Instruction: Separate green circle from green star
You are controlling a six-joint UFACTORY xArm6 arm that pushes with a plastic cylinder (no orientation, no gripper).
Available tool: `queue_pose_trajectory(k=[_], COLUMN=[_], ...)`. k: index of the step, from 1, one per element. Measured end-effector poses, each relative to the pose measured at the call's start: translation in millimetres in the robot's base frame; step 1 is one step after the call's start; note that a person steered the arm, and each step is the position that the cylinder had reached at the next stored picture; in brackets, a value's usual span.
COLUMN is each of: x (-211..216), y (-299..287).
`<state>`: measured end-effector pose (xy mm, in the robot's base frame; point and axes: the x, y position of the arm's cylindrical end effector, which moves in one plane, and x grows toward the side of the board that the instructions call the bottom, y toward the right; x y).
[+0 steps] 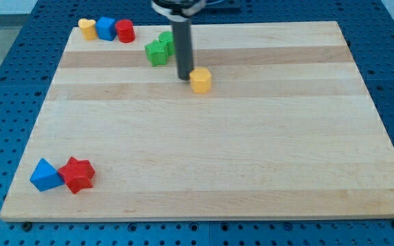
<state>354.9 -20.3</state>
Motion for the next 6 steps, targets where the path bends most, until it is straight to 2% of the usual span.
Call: queue_pose_trajectory(k=[1, 2, 6], x=[1.3, -16.5, -121.8], y=[11.4, -3.1, -9.8])
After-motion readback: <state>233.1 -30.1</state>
